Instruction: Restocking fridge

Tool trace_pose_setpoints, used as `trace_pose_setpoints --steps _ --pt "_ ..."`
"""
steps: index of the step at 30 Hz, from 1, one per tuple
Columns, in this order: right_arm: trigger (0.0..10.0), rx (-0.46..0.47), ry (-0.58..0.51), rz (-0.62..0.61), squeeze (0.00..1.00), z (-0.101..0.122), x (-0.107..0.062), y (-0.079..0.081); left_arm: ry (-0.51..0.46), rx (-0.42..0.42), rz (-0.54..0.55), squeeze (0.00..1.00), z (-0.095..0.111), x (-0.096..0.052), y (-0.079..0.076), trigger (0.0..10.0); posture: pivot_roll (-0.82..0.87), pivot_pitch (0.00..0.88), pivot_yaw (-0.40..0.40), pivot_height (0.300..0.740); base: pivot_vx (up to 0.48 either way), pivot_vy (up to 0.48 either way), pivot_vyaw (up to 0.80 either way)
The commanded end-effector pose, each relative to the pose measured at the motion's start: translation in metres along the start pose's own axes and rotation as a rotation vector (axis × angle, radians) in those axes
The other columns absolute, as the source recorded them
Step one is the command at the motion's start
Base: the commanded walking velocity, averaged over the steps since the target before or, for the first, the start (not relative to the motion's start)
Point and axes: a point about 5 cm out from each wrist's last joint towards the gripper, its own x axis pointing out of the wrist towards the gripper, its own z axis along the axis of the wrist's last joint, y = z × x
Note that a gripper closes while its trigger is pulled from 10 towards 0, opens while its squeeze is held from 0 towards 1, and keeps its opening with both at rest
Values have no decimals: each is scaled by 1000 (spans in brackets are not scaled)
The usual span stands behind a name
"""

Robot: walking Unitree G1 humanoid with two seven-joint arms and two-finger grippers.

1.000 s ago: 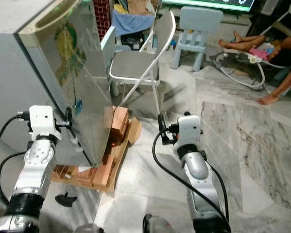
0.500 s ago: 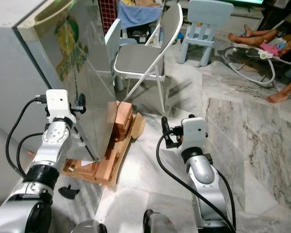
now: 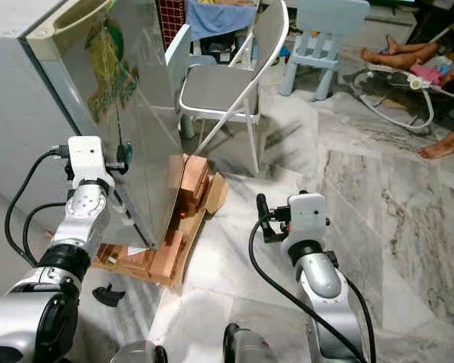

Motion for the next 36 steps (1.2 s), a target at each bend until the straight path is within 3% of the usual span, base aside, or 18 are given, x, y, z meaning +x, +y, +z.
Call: trace_pose_setpoints --steps 1,2,3,4,5,7,9,13,17,18,19,22,25,27,28,30,32,36 --pt "10000 -5 -11 2 0 5 0 0 -55 13 -95 0 16 5 -17 10000 -21 107 -10 740 0 0 0" --pt "10000 -20 34 13 0 -1 -2 0 -64 11 -160 0 21 5 -29 10000 -21 105 -9 740 0 0 0" --pt "10000 -20 34 13 0 -1 -2 0 -64 11 -160 0 21 5 -29 10000 -21 105 -9 740 0 0 0" --pt "10000 -67 131 21 0 -14 -7 -3 -90 22 -246 0 28 5 -46 10000 -20 104 -9 740 0 0 0" --pt "10000 -67 131 21 0 -14 -7 -3 -90 22 -246 0 28 5 -46 10000 -20 104 -9 740 0 0 0" --pt "10000 -139 295 4 0 -40 -22 -15 -131 29 -363 0 39 2 -69 10000 -18 107 -12 740 0 0 0" --pt "10000 -111 403 -42 0 -58 -36 -26 -170 36 -446 0 47 -3 -88 10000 -15 107 -10 740 0 0 0" --pt "10000 -64 439 -81 0 -63 -39 -34 -219 -5 -629 0 56 -24 -136 10000 -17 100 -4 740 0 0 0" --pt "10000 -61 433 -74 0 -63 -37 -32 -222 -43 -687 0 61 -31 -153 10000 -11 97 -4 740 0 0 0" --pt "10000 -70 436 -66 0 -63 -36 -30 -242 -68 -733 0 68 -37 -165 10000 -8 95 -4 740 0 0 0" --pt "10000 -78 445 -57 0 -63 -36 -29 -292 -114 -855 0 84 -55 -191 10000 0 91 -4 740 0 0 0" --pt "10000 -76 465 -44 0 -65 -35 -26 -408 -176 -1091 0 116 -98 -232 10000 0 82 -2 740 0 0 0" --pt "10000 -74 467 -39 0 -65 -33 -24 -416 -167 -1094 0 117 -100 -236 10000 -1 80 -1 740 0 0 0" --pt "10000 -74 466 -37 0 -65 -33 -23 -403 -117 -1053 0 108 -91 -230 10000 -3 77 5 740 0 0 0" --pt "10000 -68 459 -36 0 -65 -32 -22 -394 -97 -1000 0 98 -80 -216 10000 -3 76 7 740 0 0 0" --pt "10000 -66 457 -33 0 -65 -32 -22 -369 -86 -958 0 90 -72 -202 10000 -1 75 11 740 0 -313 0" --pt "10000 -65 427 -19 0 -62 -30 -19 -335 -55 -872 0 75 -62 -176 10000 0 74 13 740 0 -446 0" --pt "10000 -77 394 -6 0 -58 -26 -16 -302 -53 -806 0 60 -58 -153 10000 2 72 14 740 0 -442 0"
